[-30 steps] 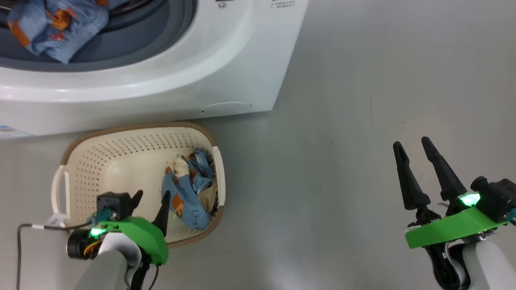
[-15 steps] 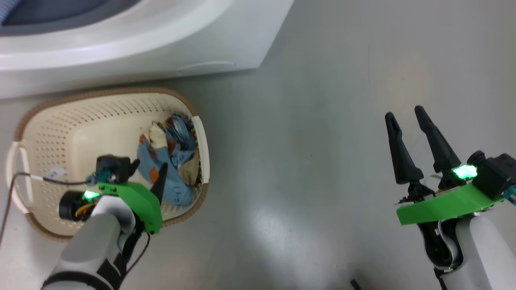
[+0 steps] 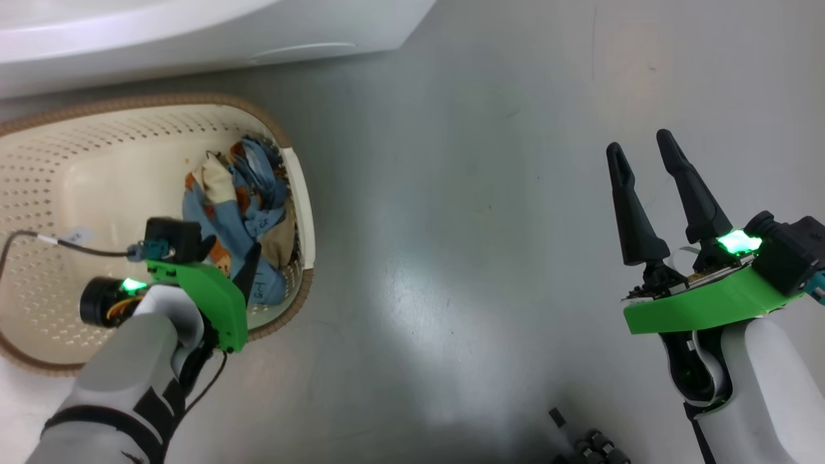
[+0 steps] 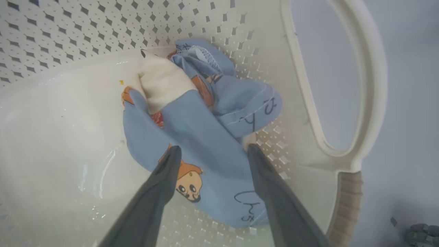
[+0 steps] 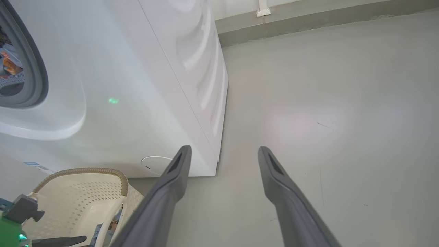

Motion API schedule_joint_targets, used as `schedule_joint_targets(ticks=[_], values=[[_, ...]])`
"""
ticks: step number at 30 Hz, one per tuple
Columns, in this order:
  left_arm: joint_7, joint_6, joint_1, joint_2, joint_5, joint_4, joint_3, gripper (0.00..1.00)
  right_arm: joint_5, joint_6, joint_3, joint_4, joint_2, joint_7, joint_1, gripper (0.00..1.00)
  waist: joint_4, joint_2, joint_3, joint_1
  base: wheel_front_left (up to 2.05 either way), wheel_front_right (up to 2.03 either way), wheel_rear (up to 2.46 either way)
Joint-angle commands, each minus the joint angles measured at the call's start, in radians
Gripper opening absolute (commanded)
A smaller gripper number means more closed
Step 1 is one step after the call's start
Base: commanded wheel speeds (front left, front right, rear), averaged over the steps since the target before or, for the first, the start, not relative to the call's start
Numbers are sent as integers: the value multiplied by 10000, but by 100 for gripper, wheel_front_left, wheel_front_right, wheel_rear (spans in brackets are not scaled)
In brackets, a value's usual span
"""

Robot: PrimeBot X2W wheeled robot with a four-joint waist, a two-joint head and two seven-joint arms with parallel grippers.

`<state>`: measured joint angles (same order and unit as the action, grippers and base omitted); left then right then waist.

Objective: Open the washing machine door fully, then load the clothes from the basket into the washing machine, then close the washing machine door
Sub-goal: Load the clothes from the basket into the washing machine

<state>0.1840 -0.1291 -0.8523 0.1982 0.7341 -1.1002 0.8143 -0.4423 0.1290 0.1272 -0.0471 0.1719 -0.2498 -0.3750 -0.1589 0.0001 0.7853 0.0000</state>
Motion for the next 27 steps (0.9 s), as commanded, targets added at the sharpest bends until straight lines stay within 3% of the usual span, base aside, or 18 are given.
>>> schedule_joint_targets(ticks=[1,20,21,22,23,24,25,27], values=[[16,-15,-62,341,185,116,-17,100,31,17,226,250,-15,-120,132,100,-77,-1,156,0,0,0,0],[196,-15,-1163,816,1987,-102,2282,100,67,17,323,354,-234,-120,-88,100,-363,-1,907,0,0,0,0],[197,-15,-1199,826,2064,-126,2369,86,72,17,329,352,-233,-120,-94,100,-373,-1,913,0,0,0,0],[200,-15,-1229,835,2142,-152,2450,49,77,17,338,349,-234,-120,-103,100,-382,-1,911,0,0,0,0],[198,-15,-1246,838,2220,-174,2534,33,84,17,346,347,-234,-120,-110,100,-386,-1,899,0,0,0,0],[196,-15,-1255,839,2295,-189,2616,8,88,17,356,345,-233,-120,-115,100,-390,-1,880,0,0,0,0],[196,-15,-1266,842,2372,-198,2699,0,91,17,363,346,-232,-120,-116,100,-391,-1,863,0,0,0,0],[207,-15,-1290,843,2540,-212,2840,0,94,17,364,345,-226,-120,-119,100,-382,-1,827,0,0,0,0]])
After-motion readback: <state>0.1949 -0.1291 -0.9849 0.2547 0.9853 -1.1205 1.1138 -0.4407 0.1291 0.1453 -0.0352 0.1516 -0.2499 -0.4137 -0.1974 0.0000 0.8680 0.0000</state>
